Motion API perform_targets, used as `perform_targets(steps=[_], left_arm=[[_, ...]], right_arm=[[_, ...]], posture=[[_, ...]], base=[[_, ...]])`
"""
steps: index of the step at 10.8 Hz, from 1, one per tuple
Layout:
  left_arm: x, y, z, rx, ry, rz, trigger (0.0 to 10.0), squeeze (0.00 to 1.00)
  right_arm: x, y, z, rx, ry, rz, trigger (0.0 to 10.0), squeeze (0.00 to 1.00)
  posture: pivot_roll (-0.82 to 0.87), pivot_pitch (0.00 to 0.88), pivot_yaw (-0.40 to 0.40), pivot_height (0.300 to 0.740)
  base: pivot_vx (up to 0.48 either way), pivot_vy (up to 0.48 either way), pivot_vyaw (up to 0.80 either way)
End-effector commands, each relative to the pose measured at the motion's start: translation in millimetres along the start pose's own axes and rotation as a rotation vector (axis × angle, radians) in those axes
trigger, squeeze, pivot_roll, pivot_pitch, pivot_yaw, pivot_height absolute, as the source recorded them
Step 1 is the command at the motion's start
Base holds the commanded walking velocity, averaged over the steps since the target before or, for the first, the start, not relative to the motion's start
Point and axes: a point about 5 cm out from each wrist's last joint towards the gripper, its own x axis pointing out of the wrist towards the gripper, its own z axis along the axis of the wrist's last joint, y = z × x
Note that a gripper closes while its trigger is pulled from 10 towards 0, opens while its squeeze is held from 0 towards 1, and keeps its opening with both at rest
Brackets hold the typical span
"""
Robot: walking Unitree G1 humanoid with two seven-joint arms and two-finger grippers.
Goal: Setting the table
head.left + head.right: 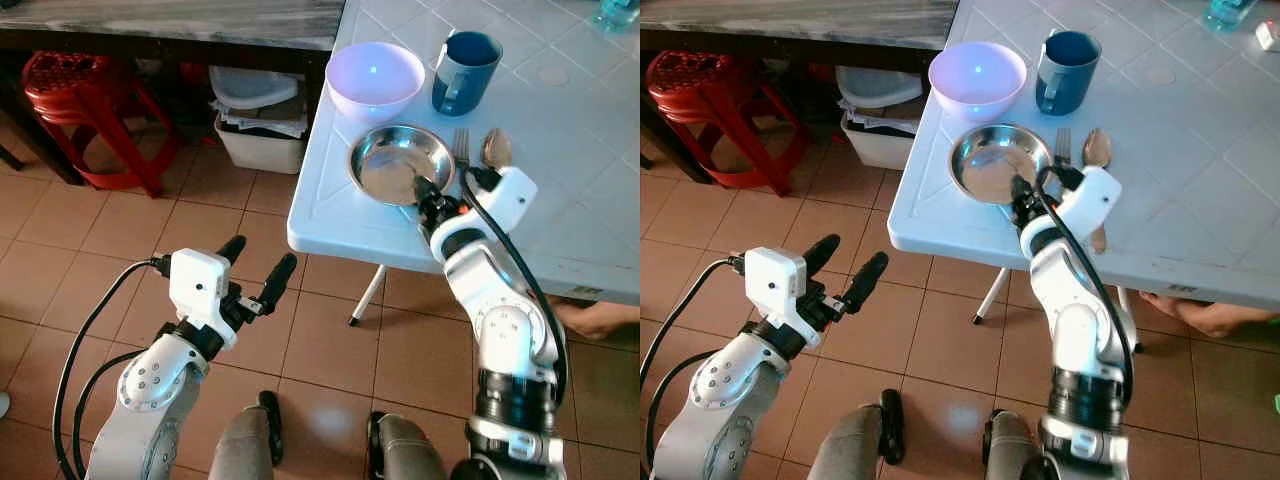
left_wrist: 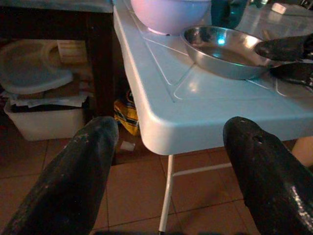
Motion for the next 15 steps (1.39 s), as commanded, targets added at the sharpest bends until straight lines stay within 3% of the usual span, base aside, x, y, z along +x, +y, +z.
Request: perform_targets(steps=[1,2,4,9,10,12,15], left_arm=[[-2.1,0.8,-1.6,0.004,0.015,0.001,10.0,0.00],[-0.9,0.8,-2.1,0.007,0.017,-0.002,10.0,0.00],[-1.5,0.6,-3.2,0.009,0.023,-0.007,10.0,0.00],[-4.6,0.2,-6.0,0.015,0.044,-0.027,10.0,0.00],[-4.6,-0.7,-6.5,0.015,0.049,-0.034,10.0,0.00],[-5.7,-2.4,-7.6,0.009,0.058,-0.046,10.0,0.00],[-4.1,-3.1,-8.0,0.003,0.067,-0.065,10.0,0.00]], right_arm=[[2.2,-7.2,-11.2,0.013,0.066,-0.044,10.0,1.00],[5.9,-7.2,-10.9,0.036,0.084,-0.061,10.0,0.00],[10.2,-5.1,-9.5,0.100,0.102,-0.051,10.0,0.00],[19.1,2.0,-23.8,0.069,0.242,0.049,10.0,0.00],[20.4,-2.2,-26.8,0.061,0.285,0.034,0.0,0.00],[23.3,-5.8,-23.0,0.006,0.308,0.051,0.0,0.00],[32.6,-3.7,-13.9,0.014,0.347,0.092,0.8,0.00]], posture=[[-0.01,0.272,0.061,0.740],[-0.01,0.270,0.061,0.740],[-0.01,0.271,0.063,0.740],[0.00,0.269,0.071,0.740],[0.00,0.270,0.071,0.740],[0.00,0.273,0.071,0.740],[0.00,0.288,0.075,0.740]], base=[[0.000,0.000,0.00],[0.000,0.000,0.00],[0.000,0.000,0.00],[0.000,0.000,0.00],[0.000,0.000,0.00],[0.000,0.000,0.00],[0.000,0.000,0.00]])
